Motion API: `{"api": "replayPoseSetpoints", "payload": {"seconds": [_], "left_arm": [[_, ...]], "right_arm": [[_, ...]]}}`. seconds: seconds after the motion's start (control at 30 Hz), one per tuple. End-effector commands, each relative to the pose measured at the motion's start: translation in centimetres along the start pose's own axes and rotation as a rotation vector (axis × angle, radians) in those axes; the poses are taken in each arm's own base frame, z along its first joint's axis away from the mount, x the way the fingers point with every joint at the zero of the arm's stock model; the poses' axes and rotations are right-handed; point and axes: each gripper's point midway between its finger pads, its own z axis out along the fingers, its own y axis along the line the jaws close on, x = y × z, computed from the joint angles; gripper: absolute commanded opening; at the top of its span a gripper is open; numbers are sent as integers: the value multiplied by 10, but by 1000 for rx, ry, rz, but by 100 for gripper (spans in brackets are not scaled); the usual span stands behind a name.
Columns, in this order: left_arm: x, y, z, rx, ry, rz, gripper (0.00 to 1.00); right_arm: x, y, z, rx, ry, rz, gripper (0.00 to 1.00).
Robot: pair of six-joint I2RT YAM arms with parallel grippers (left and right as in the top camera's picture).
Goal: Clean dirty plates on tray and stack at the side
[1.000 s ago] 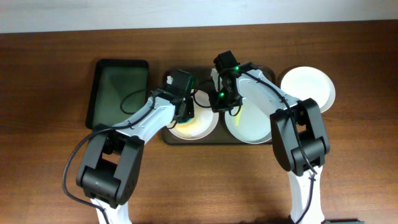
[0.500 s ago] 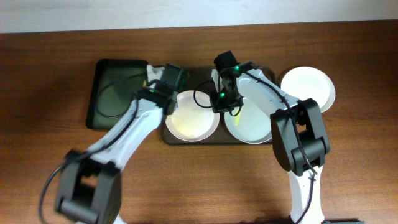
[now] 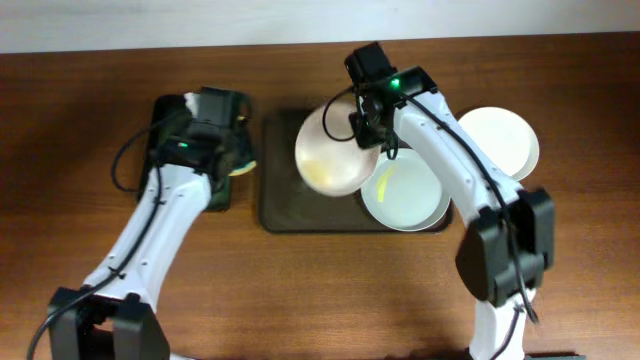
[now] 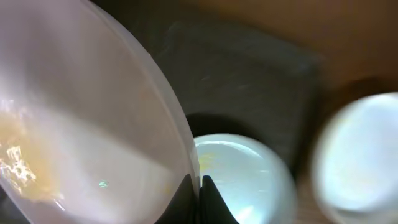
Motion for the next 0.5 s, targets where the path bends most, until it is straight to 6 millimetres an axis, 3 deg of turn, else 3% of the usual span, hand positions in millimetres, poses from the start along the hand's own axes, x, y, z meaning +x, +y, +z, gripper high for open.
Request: {"api": "replayPoseSetpoints", "payload": {"seconds": [0.0, 0.27, 0.47], "left_arm": [[-4, 19, -5, 56, 46, -85, 0], [-6, 68, -2, -26, 79, -178, 0], [-5, 81, -2, -47, 88, -204, 0]], "right_arm": [[-25, -35, -74, 345, -192, -37, 4], [-48, -4, -147, 674, -381, -260, 4], [-61, 27, -185, 794, -473, -375, 4]]}}
